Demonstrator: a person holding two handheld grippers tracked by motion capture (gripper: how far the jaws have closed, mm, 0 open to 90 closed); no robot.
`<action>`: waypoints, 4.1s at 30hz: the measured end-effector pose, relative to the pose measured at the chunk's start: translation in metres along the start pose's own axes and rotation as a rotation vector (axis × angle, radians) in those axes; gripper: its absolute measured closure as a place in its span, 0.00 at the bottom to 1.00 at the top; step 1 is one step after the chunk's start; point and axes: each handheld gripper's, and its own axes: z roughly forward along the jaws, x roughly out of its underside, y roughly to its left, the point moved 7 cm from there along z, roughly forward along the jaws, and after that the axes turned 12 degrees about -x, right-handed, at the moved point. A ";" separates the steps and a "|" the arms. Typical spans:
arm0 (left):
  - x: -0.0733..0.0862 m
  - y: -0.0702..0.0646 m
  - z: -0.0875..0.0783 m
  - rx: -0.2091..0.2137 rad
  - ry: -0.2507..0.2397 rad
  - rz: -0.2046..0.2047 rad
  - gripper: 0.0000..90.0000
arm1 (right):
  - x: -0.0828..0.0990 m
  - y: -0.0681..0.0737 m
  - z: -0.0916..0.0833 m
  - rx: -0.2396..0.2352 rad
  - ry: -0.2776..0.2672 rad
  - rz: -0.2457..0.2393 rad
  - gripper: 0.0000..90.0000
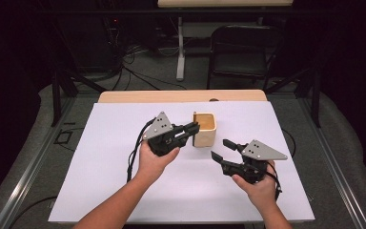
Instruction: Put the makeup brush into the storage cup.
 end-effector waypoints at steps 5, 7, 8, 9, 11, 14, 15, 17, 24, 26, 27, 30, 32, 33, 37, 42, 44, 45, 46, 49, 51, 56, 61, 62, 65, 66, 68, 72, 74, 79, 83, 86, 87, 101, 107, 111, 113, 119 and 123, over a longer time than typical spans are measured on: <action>-0.003 -0.001 0.004 0.000 0.004 0.004 0.92 | 0.001 -0.001 0.000 0.002 0.005 -0.003 0.46; -0.005 -0.001 0.006 0.002 0.001 0.001 0.92 | 0.002 -0.001 0.000 0.006 0.006 -0.006 0.46; -0.006 0.000 0.007 0.002 0.002 0.001 0.92 | 0.002 -0.002 0.000 0.007 0.004 -0.001 0.46; -0.007 0.000 0.008 0.004 -0.001 -0.003 0.92 | 0.002 -0.002 -0.001 0.007 0.003 -0.001 0.46; -0.008 0.000 0.010 0.002 0.001 -0.004 0.92 | 0.002 -0.003 -0.001 0.009 0.001 -0.001 0.46; -0.011 0.003 0.013 -0.001 -0.001 -0.010 0.92 | 0.002 -0.003 -0.001 0.011 -0.003 0.001 0.46; -0.012 0.005 0.014 -0.001 -0.005 -0.013 0.92 | 0.002 -0.004 -0.001 0.012 -0.002 0.002 0.46; -0.013 0.008 0.017 -0.009 -0.004 -0.021 0.92 | 0.003 -0.004 -0.001 0.012 0.003 0.004 0.46; -0.016 0.019 0.025 -0.030 -0.003 -0.040 0.92 | 0.005 -0.005 -0.002 0.022 0.004 0.001 0.46; -0.017 0.019 0.027 -0.036 -0.007 -0.038 0.92 | 0.005 -0.006 -0.003 0.027 0.001 0.002 0.46; -0.018 0.019 0.028 -0.035 -0.007 -0.039 0.92 | 0.005 -0.007 -0.003 0.028 -0.002 0.002 0.46; -0.021 0.019 0.032 -0.041 -0.013 -0.045 0.92 | 0.006 -0.008 -0.003 0.035 0.001 0.000 0.45; -0.023 0.019 0.034 -0.042 -0.014 -0.041 0.92 | 0.006 -0.009 -0.003 0.038 0.003 -0.003 0.43; -0.024 0.019 0.035 -0.042 -0.015 -0.040 0.92 | 0.007 -0.009 -0.003 0.041 0.002 -0.004 0.42; -0.028 0.017 0.039 -0.042 -0.010 -0.027 0.92 | 0.008 -0.011 -0.002 0.053 0.005 -0.008 0.38; -0.031 0.016 0.043 -0.045 -0.011 -0.021 0.92 | 0.013 -0.012 0.001 0.050 0.033 -0.006 0.41; -0.032 0.015 0.045 -0.045 -0.013 -0.019 0.92 | 0.015 -0.012 0.002 0.052 0.054 -0.014 0.42; -0.033 0.015 0.046 -0.046 -0.013 -0.021 0.92 | 0.015 -0.011 0.003 0.051 0.057 -0.016 0.43; -0.034 0.015 0.046 -0.045 -0.012 -0.016 0.92 | 0.015 -0.011 0.003 0.049 0.057 -0.018 0.44; -0.037 0.015 0.049 -0.049 -0.017 -0.020 0.92 | 0.015 -0.008 0.004 0.006 0.062 -0.018 0.46; -0.038 0.015 0.052 -0.055 -0.017 -0.018 0.92 | 0.016 -0.007 0.004 -0.006 0.069 -0.028 0.46; -0.040 0.018 0.058 -0.067 -0.015 -0.017 0.92 | 0.018 -0.007 0.005 -0.001 0.090 -0.054 0.46; -0.040 0.023 0.065 -0.080 -0.011 -0.022 0.92 | 0.021 -0.009 0.007 0.001 0.118 -0.048 0.44; -0.040 0.023 0.066 -0.081 -0.012 -0.021 0.92 | 0.022 -0.009 0.008 -0.002 0.124 -0.044 0.43; -0.040 0.024 0.069 -0.081 -0.011 -0.019 0.92 | 0.026 -0.008 0.009 -0.018 0.145 -0.026 0.43; -0.040 0.025 0.070 -0.082 -0.011 -0.015 0.92 | 0.026 -0.008 0.009 -0.018 0.147 -0.027 0.43; -0.039 0.026 0.072 -0.084 -0.008 -0.015 0.92 | 0.028 -0.008 0.010 -0.017 0.131 -0.021 0.42; -0.037 0.029 0.077 -0.087 -0.008 -0.019 0.92 | 0.029 -0.010 0.009 -0.006 0.109 -0.025 0.33; -0.035 0.031 0.080 -0.092 -0.007 -0.022 0.92 | 0.028 -0.011 0.009 0.009 0.102 -0.025 0.28; -0.033 0.034 0.085 -0.087 -0.008 -0.027 0.92 | 0.029 -0.013 0.007 0.024 0.098 -0.016 0.22; -0.030 0.035 0.089 -0.089 -0.001 -0.026 0.92 | 0.030 -0.014 0.007 0.032 0.096 -0.006 0.19; -0.028 0.036 0.091 -0.093 -0.001 -0.030 0.92 | 0.031 -0.015 0.006 0.038 0.099 0.001 0.18; -0.028 0.037 0.092 -0.094 -0.004 -0.031 0.92 | 0.031 -0.016 0.006 0.041 0.099 0.005 0.18; -0.017 0.041 0.102 -0.105 0.020 -0.028 0.92 | 0.031 -0.018 0.004 0.047 0.097 0.021 0.17; -0.013 0.039 0.103 -0.104 0.019 -0.036 0.92 | 0.032 -0.019 0.003 0.052 0.099 0.021 0.17; -0.009 0.041 0.103 -0.108 0.026 -0.035 0.92 | 0.032 -0.019 0.003 0.055 0.101 0.022 0.17; -0.007 0.042 0.102 -0.111 0.028 -0.038 0.92 | 0.032 -0.019 0.003 0.055 0.104 0.022 0.17; 0.000 0.047 0.102 -0.117 0.034 -0.044 0.92 | 0.033 -0.019 0.004 0.057 0.104 0.019 0.17; 0.004 0.049 0.101 -0.124 0.038 -0.053 0.92 | 0.033 -0.019 0.004 0.057 0.107 0.022 0.17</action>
